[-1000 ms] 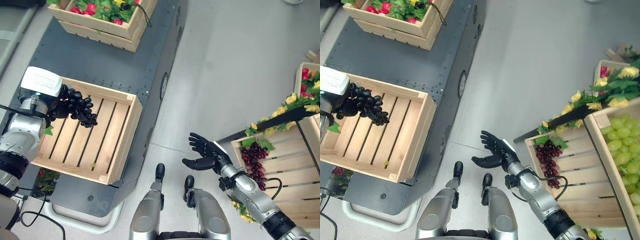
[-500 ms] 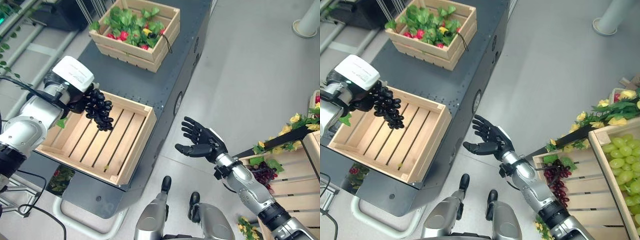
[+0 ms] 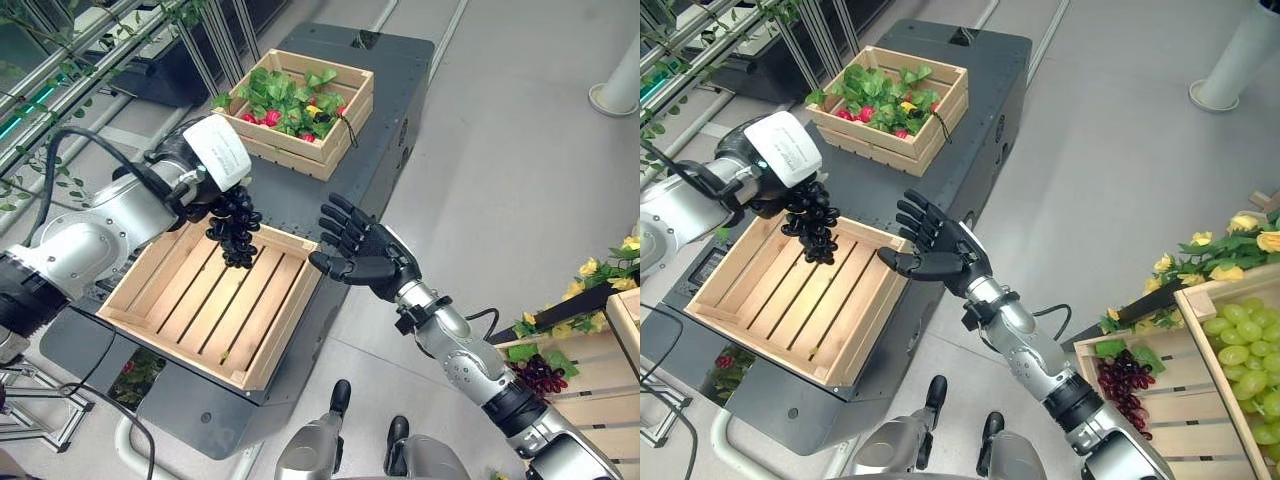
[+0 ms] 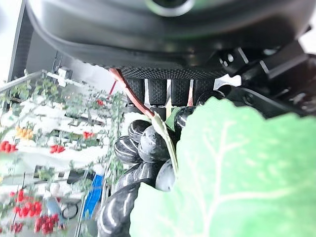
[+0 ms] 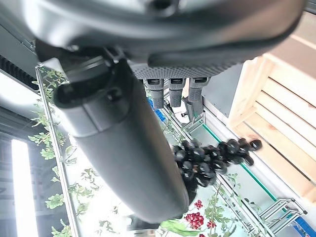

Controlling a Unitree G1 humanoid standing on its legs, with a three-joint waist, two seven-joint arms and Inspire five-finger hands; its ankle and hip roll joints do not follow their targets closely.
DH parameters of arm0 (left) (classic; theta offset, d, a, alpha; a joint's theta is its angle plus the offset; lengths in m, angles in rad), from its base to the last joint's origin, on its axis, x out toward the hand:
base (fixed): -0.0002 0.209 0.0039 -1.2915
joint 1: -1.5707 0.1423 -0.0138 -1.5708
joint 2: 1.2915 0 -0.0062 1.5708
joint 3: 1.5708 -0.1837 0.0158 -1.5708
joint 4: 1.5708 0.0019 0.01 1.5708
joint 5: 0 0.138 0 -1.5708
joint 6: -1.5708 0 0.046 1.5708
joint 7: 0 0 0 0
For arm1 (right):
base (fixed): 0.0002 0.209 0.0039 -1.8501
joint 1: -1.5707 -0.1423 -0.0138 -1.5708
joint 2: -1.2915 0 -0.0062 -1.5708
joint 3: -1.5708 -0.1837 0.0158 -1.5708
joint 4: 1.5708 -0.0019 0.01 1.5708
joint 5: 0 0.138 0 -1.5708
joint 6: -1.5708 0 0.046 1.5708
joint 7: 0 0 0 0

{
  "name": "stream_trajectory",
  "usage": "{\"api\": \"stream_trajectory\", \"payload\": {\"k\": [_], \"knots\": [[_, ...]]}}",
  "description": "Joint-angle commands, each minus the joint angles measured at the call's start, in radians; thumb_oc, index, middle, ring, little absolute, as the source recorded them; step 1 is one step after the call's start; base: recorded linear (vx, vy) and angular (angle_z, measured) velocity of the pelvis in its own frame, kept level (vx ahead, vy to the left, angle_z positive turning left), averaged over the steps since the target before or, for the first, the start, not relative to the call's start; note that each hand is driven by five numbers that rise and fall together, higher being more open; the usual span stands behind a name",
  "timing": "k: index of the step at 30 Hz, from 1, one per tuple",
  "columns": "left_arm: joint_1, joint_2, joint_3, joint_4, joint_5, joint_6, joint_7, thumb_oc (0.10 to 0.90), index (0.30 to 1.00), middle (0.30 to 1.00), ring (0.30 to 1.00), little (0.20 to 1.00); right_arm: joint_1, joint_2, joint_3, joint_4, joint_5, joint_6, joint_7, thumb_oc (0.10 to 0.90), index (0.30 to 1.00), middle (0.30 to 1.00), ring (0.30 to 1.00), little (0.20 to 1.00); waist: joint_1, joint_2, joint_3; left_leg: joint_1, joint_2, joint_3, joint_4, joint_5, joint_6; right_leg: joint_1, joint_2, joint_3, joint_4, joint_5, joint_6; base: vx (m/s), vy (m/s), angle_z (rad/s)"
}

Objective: Pick up the fruits from the basket on one side to the basket on the other side

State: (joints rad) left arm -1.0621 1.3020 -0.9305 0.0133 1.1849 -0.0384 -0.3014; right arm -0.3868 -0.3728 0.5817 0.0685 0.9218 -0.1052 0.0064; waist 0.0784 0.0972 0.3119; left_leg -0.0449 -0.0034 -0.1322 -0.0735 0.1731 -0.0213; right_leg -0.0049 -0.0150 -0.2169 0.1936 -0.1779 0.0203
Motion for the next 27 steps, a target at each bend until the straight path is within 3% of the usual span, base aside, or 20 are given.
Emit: {"api": "stream_trajectory", "payload": {"k": [1, 12, 27], "knots": [[-0.137, -0.075, 0.015, 0.051, 0.085, 0.066, -0.035, 0.400, 0.300, 0.300, 0.300, 0.300, -0.002, 0.065, 0.008, -0.120, 0.046, -0.065, -0.056, 0.800, 0.900, 0.900, 0.900, 0.900, 0.011, -0.036, -0.193, 0.080, -0.078, 0.049, -0.007, -0.149, 0.009, 0.096, -0.023, 0.005, -0.239, 0.145, 0.049, 0.01, -0.015, 0.05], [-0.147, -0.182, 0.022, -0.050, 0.133, 0.064, -0.143, 0.400, 0.300, 0.300, 0.300, 0.300, -0.027, 0.086, 0.046, -0.154, 0.095, -0.027, -0.101, 0.800, 0.900, 0.900, 0.900, 0.900, 0.007, -0.049, -0.209, 0.090, -0.079, 0.054, -0.007, -0.157, 0.015, 0.099, -0.025, 0.000, -0.239, 0.145, 0.052, 0.00, -0.012, 0.05], [-0.095, -0.257, 0.050, -0.085, 0.135, 0.072, -0.140, 0.400, 0.300, 0.300, 0.300, 0.300, -0.032, 0.099, 0.060, -0.173, 0.098, -0.006, -0.125, 0.800, 0.900, 0.900, 0.900, 0.900, 0.000, -0.055, -0.218, 0.100, -0.080, 0.062, -0.009, -0.163, 0.020, 0.105, -0.027, 0.000, -0.244, 0.147, 0.053, 0.00, -0.003, 0.02]]}}
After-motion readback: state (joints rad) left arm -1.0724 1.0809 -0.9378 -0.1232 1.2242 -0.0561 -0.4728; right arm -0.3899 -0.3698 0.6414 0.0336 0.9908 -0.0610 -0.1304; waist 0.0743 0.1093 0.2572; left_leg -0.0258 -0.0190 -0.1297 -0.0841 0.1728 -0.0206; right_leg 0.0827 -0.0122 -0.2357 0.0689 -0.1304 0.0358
